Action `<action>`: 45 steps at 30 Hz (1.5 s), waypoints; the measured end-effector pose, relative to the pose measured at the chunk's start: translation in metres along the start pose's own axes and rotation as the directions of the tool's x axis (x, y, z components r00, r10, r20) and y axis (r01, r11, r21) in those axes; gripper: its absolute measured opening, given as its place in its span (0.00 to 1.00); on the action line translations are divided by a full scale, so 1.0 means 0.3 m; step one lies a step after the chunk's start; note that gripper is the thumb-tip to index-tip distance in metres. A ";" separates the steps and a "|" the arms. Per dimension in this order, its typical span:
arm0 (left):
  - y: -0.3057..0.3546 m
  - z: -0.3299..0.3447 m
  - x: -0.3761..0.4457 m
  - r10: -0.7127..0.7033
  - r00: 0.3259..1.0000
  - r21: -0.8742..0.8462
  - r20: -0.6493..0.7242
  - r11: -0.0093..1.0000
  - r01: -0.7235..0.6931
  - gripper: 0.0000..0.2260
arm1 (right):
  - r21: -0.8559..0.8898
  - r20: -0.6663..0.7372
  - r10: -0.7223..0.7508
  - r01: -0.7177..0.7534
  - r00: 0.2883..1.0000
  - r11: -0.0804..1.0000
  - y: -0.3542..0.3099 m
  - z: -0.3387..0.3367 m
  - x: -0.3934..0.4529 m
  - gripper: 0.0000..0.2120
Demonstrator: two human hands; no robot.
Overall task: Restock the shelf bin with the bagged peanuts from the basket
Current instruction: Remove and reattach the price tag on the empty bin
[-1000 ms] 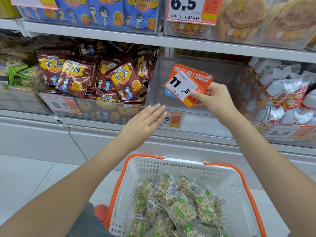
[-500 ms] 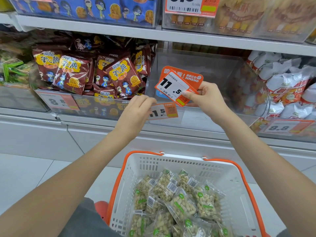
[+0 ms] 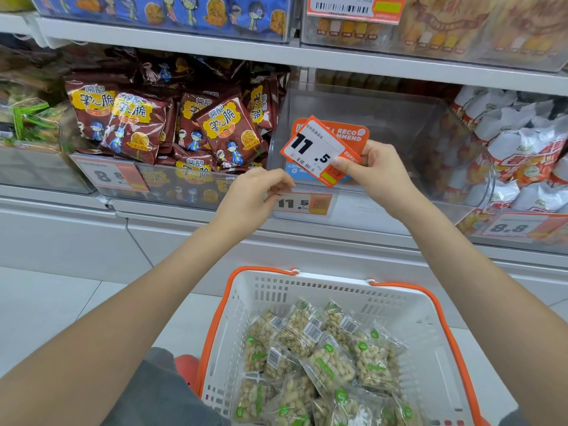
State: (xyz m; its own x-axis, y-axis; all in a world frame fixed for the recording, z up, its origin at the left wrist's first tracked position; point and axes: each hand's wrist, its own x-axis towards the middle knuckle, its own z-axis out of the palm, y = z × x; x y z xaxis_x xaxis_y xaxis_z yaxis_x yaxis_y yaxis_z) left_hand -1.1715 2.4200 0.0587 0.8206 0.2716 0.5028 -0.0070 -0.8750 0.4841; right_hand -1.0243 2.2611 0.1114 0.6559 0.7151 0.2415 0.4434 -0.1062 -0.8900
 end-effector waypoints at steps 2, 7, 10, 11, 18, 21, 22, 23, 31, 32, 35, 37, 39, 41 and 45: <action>0.008 0.001 -0.002 -0.015 1.000 0.011 0.012 1.000 0.015 0.12 | -0.030 0.030 -0.004 0.005 1.000 1.000 -0.005 0.001 -0.001 0.06; 0.026 0.000 -0.020 0.013 0.999 0.034 -0.037 0.999 -0.012 0.07 | -0.125 0.054 -0.011 0.018 0.998 0.992 0.006 0.014 -0.004 0.10; 0.035 0.002 -0.036 0.009 0.994 0.048 -0.113 0.999 -0.004 0.08 | -0.230 0.056 -0.050 0.062 0.997 0.971 0.018 0.002 -0.010 0.14; 0.036 0.002 -0.037 0.014 0.992 0.052 -0.125 0.999 -0.007 0.09 | -0.250 0.072 -0.049 0.066 0.996 0.966 0.018 -0.004 -0.010 0.13; 0.040 -0.002 -0.017 -0.177 0.963 -0.141 -0.201 0.978 0.151 0.18 | -0.347 0.115 0.008 0.033 0.993 0.937 0.016 0.023 -0.018 0.12; 0.048 -0.013 -0.009 -0.319 0.931 -0.290 -0.177 0.921 0.261 0.17 | -0.396 0.121 -0.010 0.057 0.993 0.916 0.031 0.042 -0.024 0.09; 0.048 -0.014 -0.007 -0.344 0.922 -0.309 -0.177 0.909 0.280 0.14 | -0.409 0.118 -0.014 0.062 0.993 0.910 0.037 0.047 -0.025 0.07; 0.048 -0.015 -0.006 -0.350 0.918 -0.303 -0.186 0.909 0.285 0.10 | -0.426 0.116 -0.019 0.067 0.993 0.902 0.041 0.051 -0.026 0.06; 0.024 -0.015 -0.009 -0.340 0.932 -0.121 -0.128 0.938 0.325 0.06 | -0.264 0.104 -0.057 0.083 0.993 0.961 0.018 0.040 -0.026 0.05; 0.025 -0.016 -0.008 -0.341 0.932 -0.108 -0.123 0.938 0.329 0.06 | -0.232 0.085 -0.066 0.084 0.994 0.969 0.013 0.037 -0.023 0.03; 0.029 -0.020 -0.007 -0.334 0.934 -0.078 -0.130 0.942 0.326 0.05 | -0.273 0.056 -0.102 0.114 0.993 0.955 0.009 0.034 -0.015 0.08; 0.032 -0.022 -0.009 -0.324 0.938 -0.064 -0.122 0.946 0.318 0.04 | -0.311 0.027 -0.123 0.125 0.992 0.942 0.016 0.030 -0.015 0.07; 0.033 -0.025 -0.012 -0.339 0.936 -0.069 -0.096 0.940 0.333 0.04 | -0.283 -0.040 -0.123 0.107 0.992 0.953 0.024 0.022 -0.020 0.07; 0.025 -0.026 -0.014 -0.355 0.933 -0.099 -0.059 0.932 0.348 0.04 | -0.251 -0.079 -0.122 0.098 0.989 0.963 0.025 0.014 -0.027 0.07; 0.015 -0.035 -0.013 -0.363 0.932 -0.139 0.015 0.922 0.362 0.06 | -0.286 -0.032 -0.128 0.114 0.991 0.952 0.038 0.020 -0.034 0.06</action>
State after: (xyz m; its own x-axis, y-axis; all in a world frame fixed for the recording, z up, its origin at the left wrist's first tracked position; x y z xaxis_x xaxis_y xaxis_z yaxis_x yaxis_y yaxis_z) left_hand -1.1808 2.4191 0.0663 0.7758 0.5646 0.2817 0.2108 -0.6526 0.7277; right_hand -1.0298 2.2567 0.0965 0.6129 0.7005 0.3655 0.6710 -0.2172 -0.7089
